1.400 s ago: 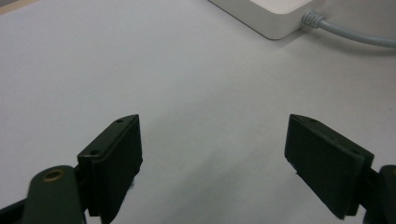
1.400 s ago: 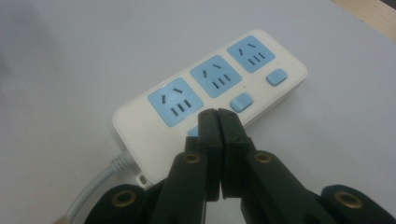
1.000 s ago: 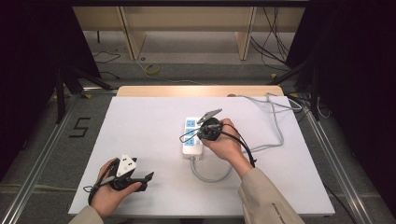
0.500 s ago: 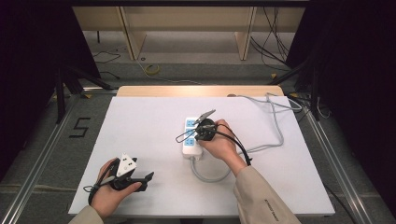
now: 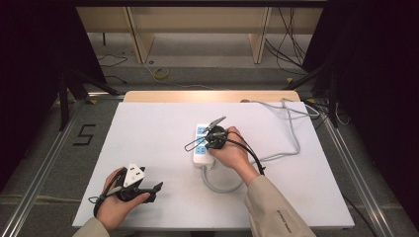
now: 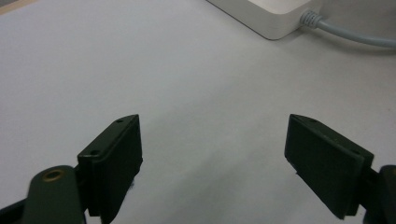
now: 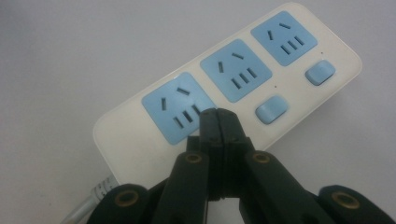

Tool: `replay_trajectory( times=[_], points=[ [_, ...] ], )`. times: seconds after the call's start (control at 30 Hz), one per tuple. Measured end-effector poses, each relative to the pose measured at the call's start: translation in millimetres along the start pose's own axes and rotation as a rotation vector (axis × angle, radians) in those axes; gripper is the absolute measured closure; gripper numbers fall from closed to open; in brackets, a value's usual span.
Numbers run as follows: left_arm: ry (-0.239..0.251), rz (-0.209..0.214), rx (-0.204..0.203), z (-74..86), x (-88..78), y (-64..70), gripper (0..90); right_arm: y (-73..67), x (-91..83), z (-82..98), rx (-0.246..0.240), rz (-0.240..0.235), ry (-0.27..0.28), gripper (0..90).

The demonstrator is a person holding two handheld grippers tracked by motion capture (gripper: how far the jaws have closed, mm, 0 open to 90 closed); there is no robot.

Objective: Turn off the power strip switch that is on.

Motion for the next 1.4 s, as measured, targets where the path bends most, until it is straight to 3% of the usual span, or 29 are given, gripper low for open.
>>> replay_trajectory(
  times=[0.53,0.63,0.77,0.8,0.83,0.97,1.4],
  points=[
    [-0.006,0.000,0.006,-0.1,0.4,2.1,18.7,0.8,1.6,0.9,0.026,-0.006,-0.017,90.0],
    [0.000,0.000,0.004,-0.4,-0.2,1.6,18.7,0.5,1.2,0.8,0.012,0.008,-0.009,90.0],
    [-0.004,0.001,0.000,0.7,0.4,-0.2,18.7,0.7,1.9,0.2,0.028,0.005,0.030,90.0],
    [-0.004,0.000,-0.001,0.8,0.6,-0.5,18.8,1.4,-0.3,-2.9,0.048,-0.009,0.063,90.0],
    [-0.005,0.001,-0.001,1.0,0.7,-0.7,18.7,2.2,-2.4,-2.3,0.061,-0.018,0.054,85.1],
    [-0.006,0.001,-0.001,1.3,1.2,-0.8,18.8,7.9,-13.5,-7.7,0.094,-0.014,0.118,79.8],
    [-0.007,-0.001,-0.004,1.8,1.2,-0.4,18.7,15.1,-30.9,1.7,0.088,-0.006,0.132,73.3]
  ],
)
Point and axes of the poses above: each handheld gripper's, and its own axes: x roughly forward along the jaws, z roughly out of its underside, y roughly to its right, the point moved 10 cm from there along x, roughly forward along the jaws, and after that the axes turned 11 degrees about z, right-handed, at the moved point
